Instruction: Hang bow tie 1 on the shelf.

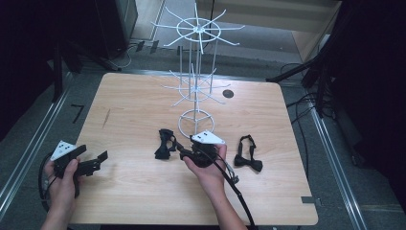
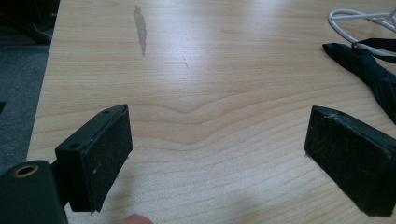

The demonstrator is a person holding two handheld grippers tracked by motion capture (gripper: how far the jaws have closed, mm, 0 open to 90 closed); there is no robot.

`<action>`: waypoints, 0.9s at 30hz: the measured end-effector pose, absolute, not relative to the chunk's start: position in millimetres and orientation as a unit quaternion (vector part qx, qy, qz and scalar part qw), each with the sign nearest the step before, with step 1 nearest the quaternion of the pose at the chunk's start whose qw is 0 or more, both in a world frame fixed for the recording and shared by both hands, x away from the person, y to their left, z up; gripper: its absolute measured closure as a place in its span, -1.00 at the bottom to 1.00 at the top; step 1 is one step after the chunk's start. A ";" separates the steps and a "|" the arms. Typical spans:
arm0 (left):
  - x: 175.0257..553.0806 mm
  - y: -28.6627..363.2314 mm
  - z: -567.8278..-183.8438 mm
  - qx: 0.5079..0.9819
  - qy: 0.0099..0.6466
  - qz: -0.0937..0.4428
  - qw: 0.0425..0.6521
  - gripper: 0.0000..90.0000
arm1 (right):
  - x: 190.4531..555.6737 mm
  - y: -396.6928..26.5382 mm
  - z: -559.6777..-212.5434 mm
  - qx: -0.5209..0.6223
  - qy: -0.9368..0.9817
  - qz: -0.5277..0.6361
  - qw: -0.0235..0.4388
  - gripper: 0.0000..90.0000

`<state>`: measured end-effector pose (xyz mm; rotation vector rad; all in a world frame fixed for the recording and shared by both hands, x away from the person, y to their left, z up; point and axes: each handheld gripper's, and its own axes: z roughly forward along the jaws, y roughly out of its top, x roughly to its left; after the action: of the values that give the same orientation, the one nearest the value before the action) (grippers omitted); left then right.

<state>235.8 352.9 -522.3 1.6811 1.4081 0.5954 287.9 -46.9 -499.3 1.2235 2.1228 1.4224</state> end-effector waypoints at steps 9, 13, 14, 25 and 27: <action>236.2 353.3 -522.4 0.670 0.562 0.238 0.422 -0.82 | 295.6 -30.4 -503.1 0.438 0.737 0.495 0.141 -0.04; 236.1 353.3 -522.3 0.670 0.562 0.238 0.422 -0.82 | 299.2 -22.1 -503.4 0.443 0.734 0.496 0.136 -0.04; 236.1 353.3 -522.4 0.670 0.563 0.238 0.422 -0.82 | 300.4 -19.5 -504.3 0.443 0.734 0.497 0.133 -0.03; 236.2 353.4 -522.5 0.668 0.563 0.237 0.425 -0.82 | 308.3 -8.2 -521.2 0.453 0.745 0.477 0.110 0.16; 236.2 353.4 -522.5 0.669 0.562 0.237 0.424 -0.82 | 309.3 -8.2 -523.9 0.454 0.750 0.470 0.106 0.28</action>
<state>236.2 353.4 -522.5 1.6733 1.4068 0.5932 309.3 -8.2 -523.9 1.3377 2.2091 1.3843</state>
